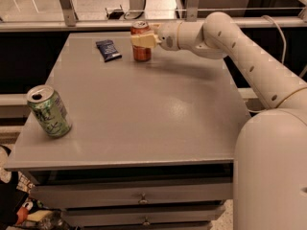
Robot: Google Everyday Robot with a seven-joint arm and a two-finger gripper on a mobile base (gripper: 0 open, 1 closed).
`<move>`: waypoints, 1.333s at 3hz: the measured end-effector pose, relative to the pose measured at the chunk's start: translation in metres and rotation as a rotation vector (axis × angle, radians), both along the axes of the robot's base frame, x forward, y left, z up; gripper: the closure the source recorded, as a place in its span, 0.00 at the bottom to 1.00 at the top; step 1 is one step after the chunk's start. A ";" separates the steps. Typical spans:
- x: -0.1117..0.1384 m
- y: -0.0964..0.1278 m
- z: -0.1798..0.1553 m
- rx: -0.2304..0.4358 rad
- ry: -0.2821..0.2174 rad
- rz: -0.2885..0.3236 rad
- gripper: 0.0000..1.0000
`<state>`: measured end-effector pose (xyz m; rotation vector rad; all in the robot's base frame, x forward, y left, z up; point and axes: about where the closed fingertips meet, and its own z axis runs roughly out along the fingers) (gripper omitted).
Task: Move coke can near rxbar blueberry
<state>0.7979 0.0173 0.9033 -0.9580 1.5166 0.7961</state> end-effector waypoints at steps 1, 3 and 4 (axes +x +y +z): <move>0.000 0.003 0.000 0.000 0.001 0.004 0.75; -0.001 0.011 -0.002 0.002 0.005 0.015 0.21; -0.001 0.014 -0.002 0.002 0.006 0.019 0.00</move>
Offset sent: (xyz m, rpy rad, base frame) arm -0.0004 0.0029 -0.0002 0.0000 0.0014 0.0039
